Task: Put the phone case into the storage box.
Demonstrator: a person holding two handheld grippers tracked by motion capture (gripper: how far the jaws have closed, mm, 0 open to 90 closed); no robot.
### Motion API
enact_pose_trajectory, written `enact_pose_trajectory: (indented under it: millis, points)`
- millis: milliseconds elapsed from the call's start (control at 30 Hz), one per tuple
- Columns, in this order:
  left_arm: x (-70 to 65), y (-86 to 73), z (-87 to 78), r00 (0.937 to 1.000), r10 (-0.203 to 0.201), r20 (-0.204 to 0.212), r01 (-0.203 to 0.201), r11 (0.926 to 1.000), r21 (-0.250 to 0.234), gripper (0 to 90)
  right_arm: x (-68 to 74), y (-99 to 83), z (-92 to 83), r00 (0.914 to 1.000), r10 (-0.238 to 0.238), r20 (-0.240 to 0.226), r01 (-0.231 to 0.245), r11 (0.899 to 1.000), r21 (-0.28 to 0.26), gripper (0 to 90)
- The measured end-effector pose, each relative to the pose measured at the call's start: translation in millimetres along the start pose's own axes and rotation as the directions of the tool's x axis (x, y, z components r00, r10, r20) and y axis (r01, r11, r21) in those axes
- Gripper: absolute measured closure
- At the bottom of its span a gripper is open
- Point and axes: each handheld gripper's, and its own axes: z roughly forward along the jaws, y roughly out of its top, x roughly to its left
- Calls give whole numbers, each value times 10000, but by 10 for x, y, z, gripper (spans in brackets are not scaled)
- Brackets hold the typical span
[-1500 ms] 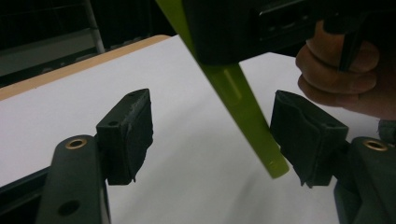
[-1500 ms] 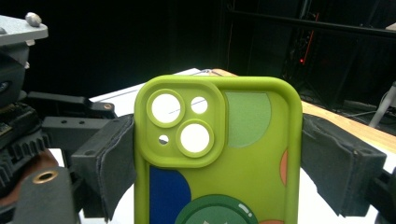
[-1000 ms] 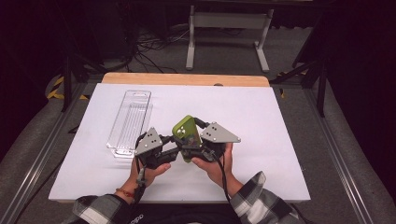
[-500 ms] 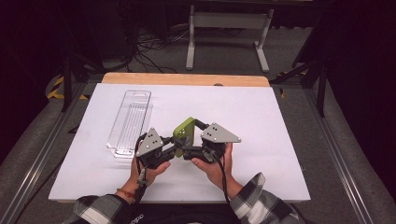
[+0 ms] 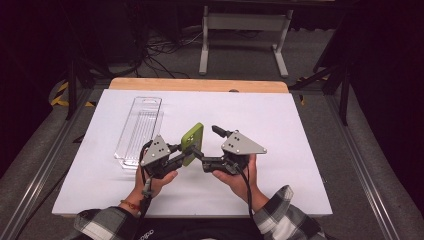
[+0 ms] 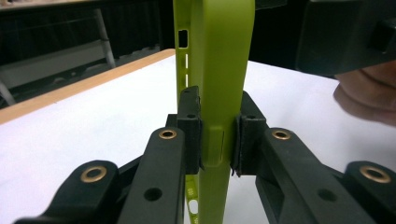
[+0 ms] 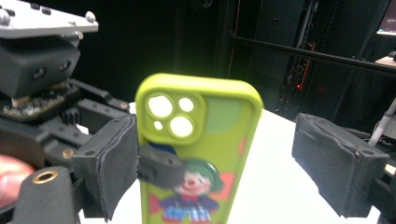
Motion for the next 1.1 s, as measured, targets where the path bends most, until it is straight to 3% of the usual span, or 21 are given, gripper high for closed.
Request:
enact_pose_trajectory:
  millis: [100,200,233,300,667,1100]
  points:
    - [12,-3,-8,9999,71,-87,-71,10000,-16,774,-33,-18,-56,9998,-202,48,201,9998,84,159]
    - [19,-6,-15,9996,266,-103,-266,9996,44,773,-49,-56,-111,9959,-894,150,891,9958,232,156]
    - [30,-1,-23,9990,429,-103,-427,9990,117,773,-49,-56,-111,9959,-894,150,891,9958,232,156]
    - [37,7,-34,9991,434,-5,-433,9989,163,774,-42,-102,-142,9897,-1418,185,1410,9893,364,156]
    - [72,23,-38,9978,658,-3,-658,9977,166,774,-87,-244,-201,9842,-1752,251,1729,9821,740,148]
    - [129,48,-85,9970,760,-147,-760,9971,6,773,-62,-336,-261,9837,-1787,185,1770,9816,711,158]
